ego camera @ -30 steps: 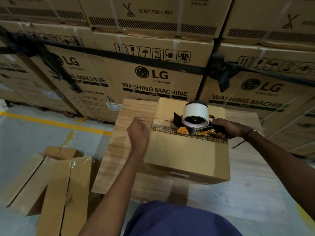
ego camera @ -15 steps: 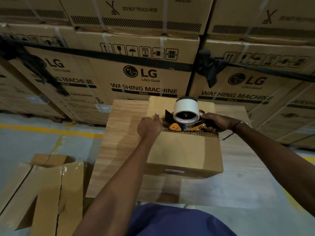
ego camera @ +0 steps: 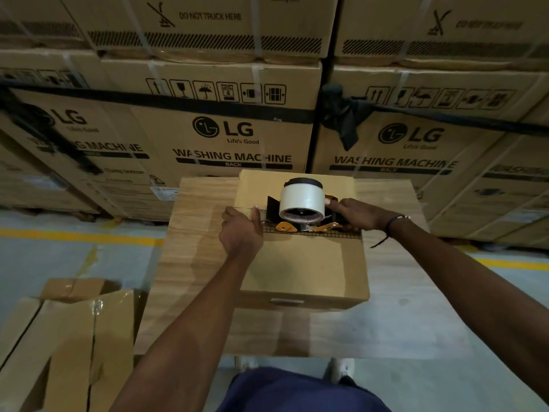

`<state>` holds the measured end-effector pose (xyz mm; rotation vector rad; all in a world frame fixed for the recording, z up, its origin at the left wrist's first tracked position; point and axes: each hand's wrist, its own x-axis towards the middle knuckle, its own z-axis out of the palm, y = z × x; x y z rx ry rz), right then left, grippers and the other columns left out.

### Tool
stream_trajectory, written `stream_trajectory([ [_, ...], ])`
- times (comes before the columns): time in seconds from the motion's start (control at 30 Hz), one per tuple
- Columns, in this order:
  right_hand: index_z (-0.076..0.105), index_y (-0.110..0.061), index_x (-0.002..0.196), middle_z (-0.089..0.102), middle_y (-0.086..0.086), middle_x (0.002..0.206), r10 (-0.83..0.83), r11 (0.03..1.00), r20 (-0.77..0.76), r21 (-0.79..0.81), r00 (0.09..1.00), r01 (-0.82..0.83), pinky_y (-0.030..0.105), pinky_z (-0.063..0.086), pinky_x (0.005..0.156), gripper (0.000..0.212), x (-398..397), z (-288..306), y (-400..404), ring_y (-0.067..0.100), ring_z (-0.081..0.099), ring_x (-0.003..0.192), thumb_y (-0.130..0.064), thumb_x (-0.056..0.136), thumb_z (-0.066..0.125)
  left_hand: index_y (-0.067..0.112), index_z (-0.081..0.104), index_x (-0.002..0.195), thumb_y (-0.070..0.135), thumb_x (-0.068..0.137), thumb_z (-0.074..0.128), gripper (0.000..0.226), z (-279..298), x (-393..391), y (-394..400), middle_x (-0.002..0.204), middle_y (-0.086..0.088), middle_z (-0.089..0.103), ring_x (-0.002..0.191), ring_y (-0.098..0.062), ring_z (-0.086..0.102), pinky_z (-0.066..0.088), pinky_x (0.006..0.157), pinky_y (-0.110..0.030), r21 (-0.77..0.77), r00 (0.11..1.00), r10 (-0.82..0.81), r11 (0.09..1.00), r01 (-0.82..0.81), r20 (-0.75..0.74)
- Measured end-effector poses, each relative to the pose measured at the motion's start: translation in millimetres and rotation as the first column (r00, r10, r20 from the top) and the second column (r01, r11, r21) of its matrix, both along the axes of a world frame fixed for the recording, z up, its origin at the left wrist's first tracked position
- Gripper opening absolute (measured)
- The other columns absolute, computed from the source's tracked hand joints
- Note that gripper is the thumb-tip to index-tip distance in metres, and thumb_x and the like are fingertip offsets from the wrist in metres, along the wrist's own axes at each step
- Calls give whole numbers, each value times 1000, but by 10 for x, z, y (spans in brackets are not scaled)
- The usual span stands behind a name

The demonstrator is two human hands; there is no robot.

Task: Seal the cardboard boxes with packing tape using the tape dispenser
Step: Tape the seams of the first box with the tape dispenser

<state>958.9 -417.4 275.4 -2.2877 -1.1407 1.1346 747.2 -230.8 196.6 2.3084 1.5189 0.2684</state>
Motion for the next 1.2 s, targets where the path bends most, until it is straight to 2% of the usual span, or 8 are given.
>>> stream_trajectory([
  [0.23, 50, -12, 69, 44, 3, 58, -16, 999, -119, 35, 993, 21, 26, 36, 54, 75, 530, -35, -764, 16, 36, 51, -72, 100, 18, -4, 29, 150, 66, 101, 33, 86, -153, -8, 105, 147, -26, 43, 130, -45, 48, 46, 100, -55, 16, 999, 31, 999, -30, -38],
  [0.33, 53, -11, 74, 43, 6, 62, -28, 998, -159, 44, 987, 35, 23, 31, 48, 77, 685, -56, -985, 16, 33, 51, -75, 100, 18, -3, 12, 160, 62, 104, 24, 86, -140, 40, 84, 167, -24, 15, 154, -42, 15, 20, 123, -56, 46, 993, 15, 999, -9, -120],
  [0.47, 53, -12, 71, 41, 4, 60, 17, 998, -154, 66, 988, -7, 26, 30, 49, 79, 759, -11, -969, 17, 32, 50, -79, 98, 19, -3, -4, 161, 52, 108, 17, 79, -80, 385, -450, 169, -23, -9, 157, -37, -8, 1, 128, -49, 25, 979, -61, 997, 67, -195],
  [0.63, 52, -13, 70, 41, 1, 56, 64, 996, -176, 70, 982, -52, 25, 31, 48, 81, 827, -11, -918, 15, 32, 48, -81, 95, 17, -5, 6, 161, 39, 99, 15, 76, -218, 793, -1498, 169, -25, 2, 158, -38, 0, 10, 128, -51, 112, 958, -270, 953, 280, -94],
  [0.77, 50, -9, 79, 37, -1, 59, 98, 995, -310, 46, 946, -88, 23, 30, 48, 85, 946, -58, -968, 13, 29, 50, -89, 89, 23, -5, 5, 161, 38, 99, 17, 76, -203, 774, -1510, 170, -23, 2, 158, -35, -1, 9, 129, -48, 134, 960, -257, 953, 270, -111],
  [0.87, 51, -10, 82, 36, -1, 62, 137, 991, -470, 70, 872, -118, 23, 29, 49, 72, 1059, -122, -995, 13, 27, 54, -82, 87, 48, -5, 6, 161, 39, 98, 12, 77, -204, 767, -1510, 170, -22, 2, 159, -34, -1, 5, 129, -44, 136, 958, -269, 950, 282, -101],
  [1.0, 52, -7, 83, 34, 0, 63, 166, 986, -491, 77, 855, -147, 23, 25, 48, 72, 1275, -127, -1132, 13, 25, 54, -79, 82, 61, -2, 7, 162, 43, 100, 6, 77, -181, 759, -1484, 171, -19, 2, 159, -32, -1, 8, 129, -46, 108, 964, -259, 958, 265, -68],
  [1.2, 52, -7, 79, 32, 1, 61, 76, 995, -517, -11, 853, -95, 18, 27, 43, 63, 1581, -95, -1574, 11, 25, 49, -69, 81, 62, -2, 11, 161, 42, 104, 14, 72, -232, 773, -1475, 171, -19, 7, 159, -32, 4, 7, 128, -44, 135, 968, -245, 959, 251, -60],
])
